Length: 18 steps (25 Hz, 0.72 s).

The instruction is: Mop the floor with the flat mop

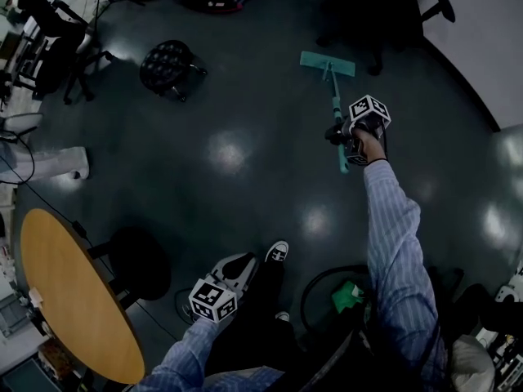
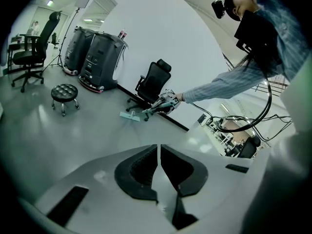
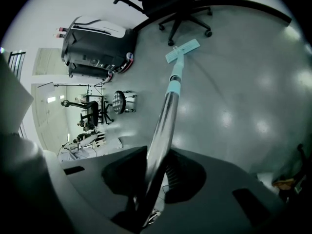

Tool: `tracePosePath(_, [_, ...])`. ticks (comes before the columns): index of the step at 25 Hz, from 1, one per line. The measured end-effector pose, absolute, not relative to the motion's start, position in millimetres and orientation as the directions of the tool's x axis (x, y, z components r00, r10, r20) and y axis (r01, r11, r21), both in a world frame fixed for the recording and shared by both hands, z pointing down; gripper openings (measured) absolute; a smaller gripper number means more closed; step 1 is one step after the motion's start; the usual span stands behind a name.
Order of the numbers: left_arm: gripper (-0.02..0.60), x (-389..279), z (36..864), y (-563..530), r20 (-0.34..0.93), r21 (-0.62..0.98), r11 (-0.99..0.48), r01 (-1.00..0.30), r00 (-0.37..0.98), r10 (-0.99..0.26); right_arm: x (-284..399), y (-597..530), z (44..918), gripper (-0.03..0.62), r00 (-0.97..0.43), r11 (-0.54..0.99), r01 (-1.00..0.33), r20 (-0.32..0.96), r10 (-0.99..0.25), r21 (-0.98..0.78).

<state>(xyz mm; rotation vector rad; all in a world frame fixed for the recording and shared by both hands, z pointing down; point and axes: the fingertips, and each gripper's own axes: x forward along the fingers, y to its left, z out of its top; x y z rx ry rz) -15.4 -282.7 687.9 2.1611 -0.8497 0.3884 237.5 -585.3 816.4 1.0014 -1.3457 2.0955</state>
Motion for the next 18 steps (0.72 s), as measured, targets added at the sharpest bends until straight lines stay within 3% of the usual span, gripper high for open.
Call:
tracePosePath(7, [0.026, -27, 680, -283, 0.521, 0.538, -0.475, -0.697, 0.717, -0.463, 230, -543, 817, 0.085, -0.621, -0.483, -0.684, 0.784, -0.007, -0.547])
tracePosePath(18, [0.026, -2, 606, -264, 0.45, 0.521, -0.561, -0.643, 0.765, -0.46, 228, -361, 772, 0.066, -0.63, -0.558, -0.661, 0.775, 0.049, -0.502])
